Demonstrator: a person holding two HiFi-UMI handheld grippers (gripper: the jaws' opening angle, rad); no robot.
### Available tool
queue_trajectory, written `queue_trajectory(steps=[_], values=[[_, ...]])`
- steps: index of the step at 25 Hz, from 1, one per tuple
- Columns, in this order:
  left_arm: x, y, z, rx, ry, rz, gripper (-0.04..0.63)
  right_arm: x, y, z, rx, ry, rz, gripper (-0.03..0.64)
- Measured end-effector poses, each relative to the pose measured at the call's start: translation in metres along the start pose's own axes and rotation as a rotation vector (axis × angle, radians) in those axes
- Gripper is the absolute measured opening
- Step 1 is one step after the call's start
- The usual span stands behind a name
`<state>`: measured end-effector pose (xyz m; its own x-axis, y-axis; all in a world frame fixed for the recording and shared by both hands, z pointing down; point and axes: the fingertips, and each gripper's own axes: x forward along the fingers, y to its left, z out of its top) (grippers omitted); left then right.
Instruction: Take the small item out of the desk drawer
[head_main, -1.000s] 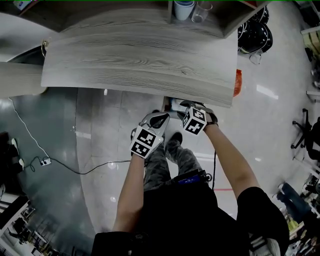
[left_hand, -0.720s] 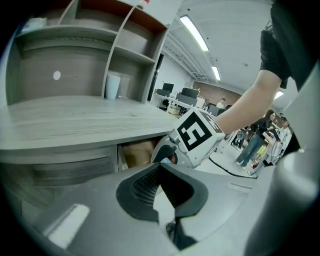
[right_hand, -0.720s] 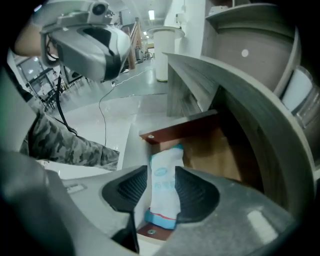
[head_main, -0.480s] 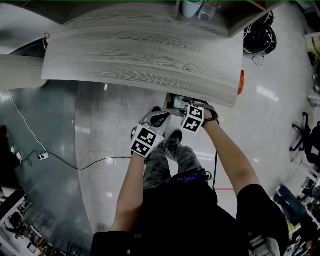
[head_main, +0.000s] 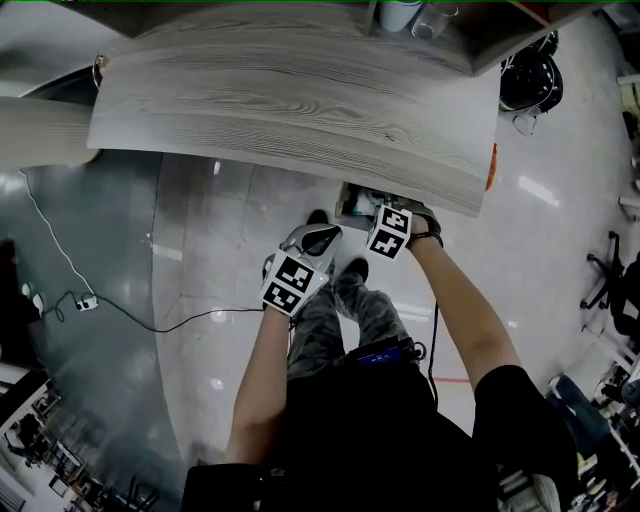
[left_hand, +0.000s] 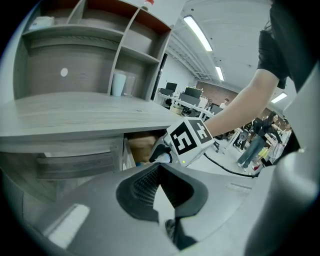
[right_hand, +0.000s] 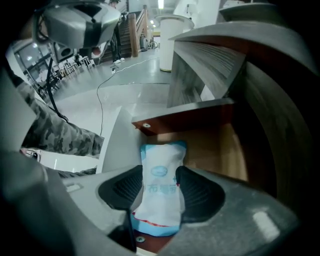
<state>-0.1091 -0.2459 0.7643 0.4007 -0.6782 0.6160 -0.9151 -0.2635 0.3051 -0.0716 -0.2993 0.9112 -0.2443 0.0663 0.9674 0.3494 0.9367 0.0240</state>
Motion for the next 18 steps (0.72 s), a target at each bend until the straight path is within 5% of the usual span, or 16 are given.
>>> queue_trajectory(steps=[18], values=[[-0.01, -0.001, -0.01, -0.006, 0.008, 0.011, 0.0, -0.01, -0.001, 0.005, 0.054, -0.058, -0.005, 0.157]])
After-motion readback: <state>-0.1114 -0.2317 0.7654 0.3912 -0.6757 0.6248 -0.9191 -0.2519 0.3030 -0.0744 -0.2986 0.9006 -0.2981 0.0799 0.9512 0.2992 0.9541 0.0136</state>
